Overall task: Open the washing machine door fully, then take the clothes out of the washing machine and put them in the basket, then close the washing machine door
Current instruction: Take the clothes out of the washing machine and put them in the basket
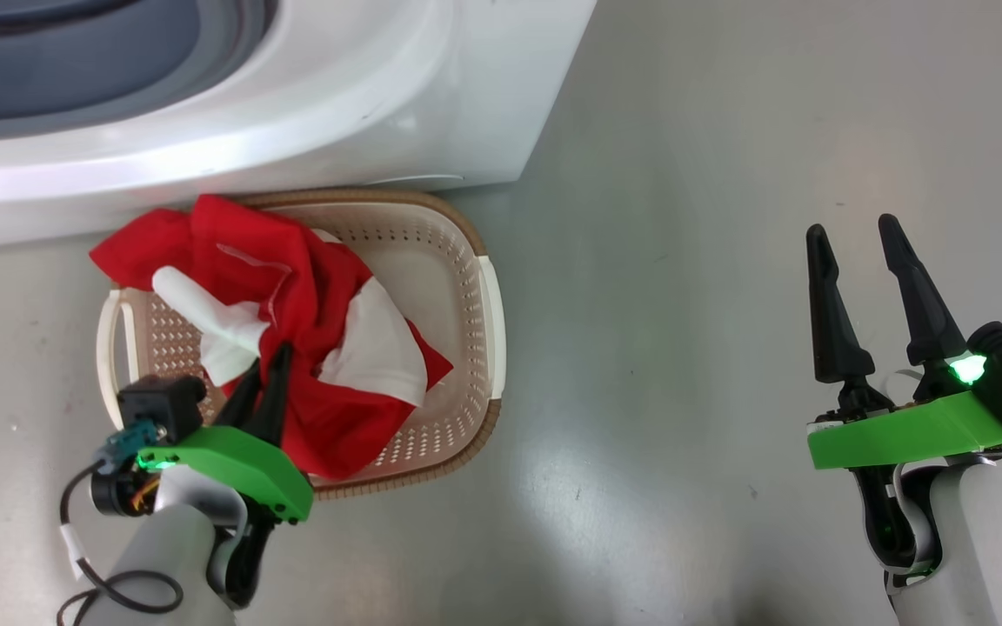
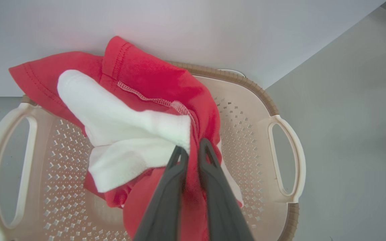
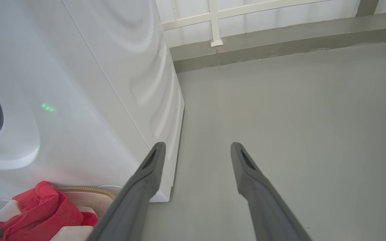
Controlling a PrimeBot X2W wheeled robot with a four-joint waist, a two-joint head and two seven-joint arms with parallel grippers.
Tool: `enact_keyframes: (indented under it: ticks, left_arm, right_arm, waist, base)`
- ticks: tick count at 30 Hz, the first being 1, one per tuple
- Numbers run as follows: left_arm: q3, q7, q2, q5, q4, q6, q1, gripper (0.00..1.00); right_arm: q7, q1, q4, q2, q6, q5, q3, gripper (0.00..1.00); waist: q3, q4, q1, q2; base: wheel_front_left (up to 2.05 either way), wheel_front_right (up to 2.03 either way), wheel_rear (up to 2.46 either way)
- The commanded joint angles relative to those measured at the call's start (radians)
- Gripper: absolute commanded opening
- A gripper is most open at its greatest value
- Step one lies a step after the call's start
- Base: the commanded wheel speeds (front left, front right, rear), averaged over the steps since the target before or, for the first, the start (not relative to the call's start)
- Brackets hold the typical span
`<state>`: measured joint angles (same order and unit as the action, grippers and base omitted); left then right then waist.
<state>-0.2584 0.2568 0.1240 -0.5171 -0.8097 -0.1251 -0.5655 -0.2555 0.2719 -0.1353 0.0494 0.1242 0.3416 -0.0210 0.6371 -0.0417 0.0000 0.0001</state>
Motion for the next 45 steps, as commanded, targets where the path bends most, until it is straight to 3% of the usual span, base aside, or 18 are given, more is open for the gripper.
enact_keyframes:
  ticks: [1, 6, 7, 8, 10, 11, 13, 15, 27, 45]
  left_arm:
    - [0.026, 0.005, 0.036, -0.005, 0.000, -0.006, -0.004, 0.00]
    - [0.000, 0.005, 0.038, -0.016, -0.030, -0.006, -0.029, 0.03]
    - [-0.001, 0.005, 0.040, -0.019, -0.035, -0.006, -0.035, 0.20]
    - [-0.002, 0.005, 0.041, -0.023, -0.040, -0.006, -0.041, 0.31]
    - [-0.003, 0.005, 0.042, -0.028, -0.046, -0.006, -0.049, 0.45]
    - [-0.003, 0.005, 0.042, -0.028, -0.046, -0.006, -0.049, 0.45]
    - [-0.001, 0.005, 0.044, -0.030, -0.049, -0.006, -0.055, 0.87]
    - [0.001, 0.005, 0.045, -0.031, -0.052, -0.006, -0.058, 1.00]
    - [0.045, 0.005, 0.038, -0.022, -0.025, -0.006, -0.036, 1.00]
    - [0.212, 0.005, 0.026, 0.075, 0.217, -0.006, 0.078, 1.00]
  right_arm:
    - [-0.006, -0.005, 0.026, 0.001, 0.007, -0.011, 0.017, 1.00]
    - [-0.006, 0.000, 0.030, 0.001, 0.007, -0.014, 0.019, 1.00]
    - [-0.006, 0.001, 0.031, 0.001, 0.007, -0.014, 0.018, 1.00]
    - [-0.006, 0.001, 0.032, 0.001, 0.007, -0.014, 0.018, 1.00]
    - [-0.006, 0.001, 0.033, 0.001, 0.007, -0.015, 0.017, 1.00]
    - [-0.006, 0.001, 0.033, 0.001, 0.007, -0.015, 0.017, 1.00]
    - [-0.006, 0.001, 0.033, 0.001, 0.007, -0.016, 0.016, 1.00]
    - [-0.006, 0.000, 0.033, 0.001, 0.007, -0.017, 0.014, 1.00]
    - [-0.006, -0.006, 0.014, 0.001, 0.007, -0.024, 0.014, 1.00]
    - [-0.006, -0.044, -0.016, 0.001, 0.007, -0.037, 0.015, 1.00]
  waist:
    - [0.011, -0.001, 0.0000, -0.0001]
    - [0.039, -0.002, 0.0000, -0.0001]
    - [0.044, -0.002, 0.0000, -0.0001]
    - [0.047, -0.002, 0.0000, -0.0001]
    - [0.053, -0.001, 0.0000, -0.0001]
    - [0.053, -0.001, 0.0000, -0.0001]
    - [0.056, -0.001, 0.0000, -0.0001]
    - [0.055, -0.001, 0.0000, -0.0001]
    - [-0.004, 0.013, 0.0000, -0.0001]
    - [-0.156, 0.045, 0.0000, -0.0001]
  base:
    - [0.00, 0.00, 0.00]
    - [0.00, 0.00, 0.00]
    - [0.00, 0.00, 0.00]
    - [0.00, 0.00, 0.00]
    - [0.00, 0.00, 0.00]
    - [0.00, 0.00, 0.00]
    - [0.00, 0.00, 0.00]
    - [0.00, 0.00, 0.00]
    - [0.00, 0.00, 0.00]
    - [0.00, 0.00, 0.00]
